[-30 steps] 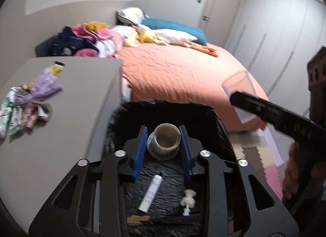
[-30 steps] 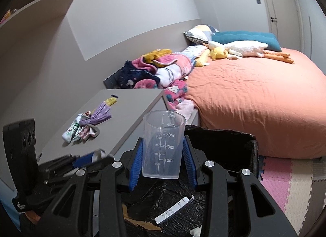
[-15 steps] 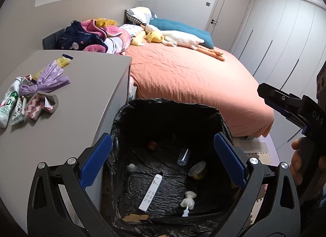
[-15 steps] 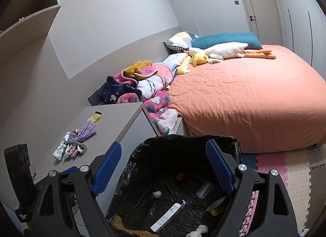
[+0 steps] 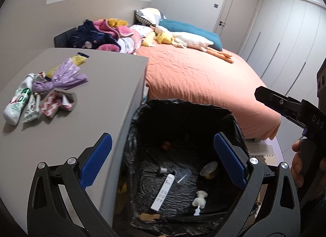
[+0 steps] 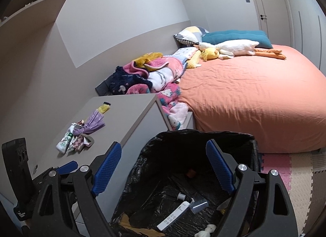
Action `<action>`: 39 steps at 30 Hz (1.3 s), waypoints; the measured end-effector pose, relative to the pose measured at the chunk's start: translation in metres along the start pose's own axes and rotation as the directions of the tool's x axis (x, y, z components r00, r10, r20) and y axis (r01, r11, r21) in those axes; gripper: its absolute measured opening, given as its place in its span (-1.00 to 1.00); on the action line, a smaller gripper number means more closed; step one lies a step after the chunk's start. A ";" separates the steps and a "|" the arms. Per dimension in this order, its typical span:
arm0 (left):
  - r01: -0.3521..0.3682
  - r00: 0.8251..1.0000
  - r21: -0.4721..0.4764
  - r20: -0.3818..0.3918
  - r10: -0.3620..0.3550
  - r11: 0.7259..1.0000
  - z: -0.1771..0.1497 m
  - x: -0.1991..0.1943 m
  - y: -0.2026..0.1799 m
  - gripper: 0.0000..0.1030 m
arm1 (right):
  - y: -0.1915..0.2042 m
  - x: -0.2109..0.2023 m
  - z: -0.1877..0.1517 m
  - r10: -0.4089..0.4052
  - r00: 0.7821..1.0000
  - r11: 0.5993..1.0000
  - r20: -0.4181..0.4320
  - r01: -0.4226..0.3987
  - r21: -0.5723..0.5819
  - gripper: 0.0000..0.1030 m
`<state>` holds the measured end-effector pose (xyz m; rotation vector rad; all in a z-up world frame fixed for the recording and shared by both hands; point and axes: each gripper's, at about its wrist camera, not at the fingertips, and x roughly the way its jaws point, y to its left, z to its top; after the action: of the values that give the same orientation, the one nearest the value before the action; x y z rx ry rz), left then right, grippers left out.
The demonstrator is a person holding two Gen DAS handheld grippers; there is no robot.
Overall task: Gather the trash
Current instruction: 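Move both open tools back over the cluttered table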
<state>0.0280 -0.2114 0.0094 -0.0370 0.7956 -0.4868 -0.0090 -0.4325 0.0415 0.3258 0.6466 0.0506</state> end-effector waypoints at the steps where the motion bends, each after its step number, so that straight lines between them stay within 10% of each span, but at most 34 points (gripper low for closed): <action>1: -0.009 1.000 -0.008 0.003 0.009 1.000 0.000 -0.002 0.006 0.88 | 0.003 0.002 0.000 0.005 1.000 1.000 -0.002 -0.005 -0.004 0.66; 39: -0.189 0.981 -0.192 0.014 0.196 0.963 -0.001 -0.046 0.179 0.88 | 0.163 0.131 -0.012 0.153 0.963 0.966 -0.222 -0.194 -0.173 0.66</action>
<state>0.0722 -0.0318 0.0016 -0.1425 0.8021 -0.2244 0.0973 -0.2551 0.0069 0.1893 0.8121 0.3185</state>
